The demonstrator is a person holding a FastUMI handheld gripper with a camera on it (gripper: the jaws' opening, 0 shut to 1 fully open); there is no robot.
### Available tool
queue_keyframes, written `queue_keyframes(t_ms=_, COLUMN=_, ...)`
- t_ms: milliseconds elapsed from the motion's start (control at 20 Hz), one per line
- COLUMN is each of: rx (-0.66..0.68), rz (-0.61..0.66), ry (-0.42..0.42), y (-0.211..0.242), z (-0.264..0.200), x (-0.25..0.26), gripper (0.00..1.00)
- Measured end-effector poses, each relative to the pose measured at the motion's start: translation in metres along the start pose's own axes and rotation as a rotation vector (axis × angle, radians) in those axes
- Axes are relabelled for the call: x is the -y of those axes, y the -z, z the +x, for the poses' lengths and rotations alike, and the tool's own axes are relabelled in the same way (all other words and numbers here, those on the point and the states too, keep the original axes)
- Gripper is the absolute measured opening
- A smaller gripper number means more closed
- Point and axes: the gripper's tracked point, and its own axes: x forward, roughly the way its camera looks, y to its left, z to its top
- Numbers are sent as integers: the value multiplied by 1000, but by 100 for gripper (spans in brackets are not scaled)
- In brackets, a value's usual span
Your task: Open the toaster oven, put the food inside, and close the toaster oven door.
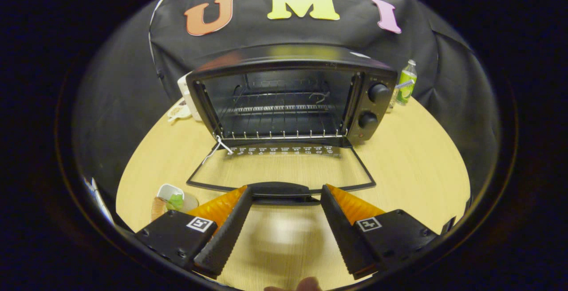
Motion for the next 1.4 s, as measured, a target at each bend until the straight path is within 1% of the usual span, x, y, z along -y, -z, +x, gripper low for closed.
queue_keyframes(t_ms=200, rx=45, rz=-24, ry=-18, y=-17, z=-20, x=0, gripper=100)
queue_keyframes(t_ms=450, rx=86, rz=-15, ry=-52, y=-43, z=-63, x=12, gripper=100)
queue_keyframes(t_ms=550, rx=99, rz=-10, ry=-82, y=-52, z=-82, x=17, gripper=100)
queue_keyframes(t_ms=850, rx=104, rz=-22, ry=-224, y=-78, z=-132, x=17, gripper=99)
queue_keyframes(t_ms=1050, rx=61, rz=-3, ry=-370, y=-77, z=-158, x=-4, gripper=100)
queue_keyframes(t_ms=1150, rx=12, rz=3, ry=-445, y=-67, z=-154, x=-25, gripper=100)
queue_keyframes(t_ms=1300, rx=-74, rz=21, ry=-525, y=-43, z=-148, x=-48, gripper=100)
queue_keyframes(t_ms=1400, rx=-146, rz=57, ry=-599, y=-27, z=-140, x=-70, gripper=100)
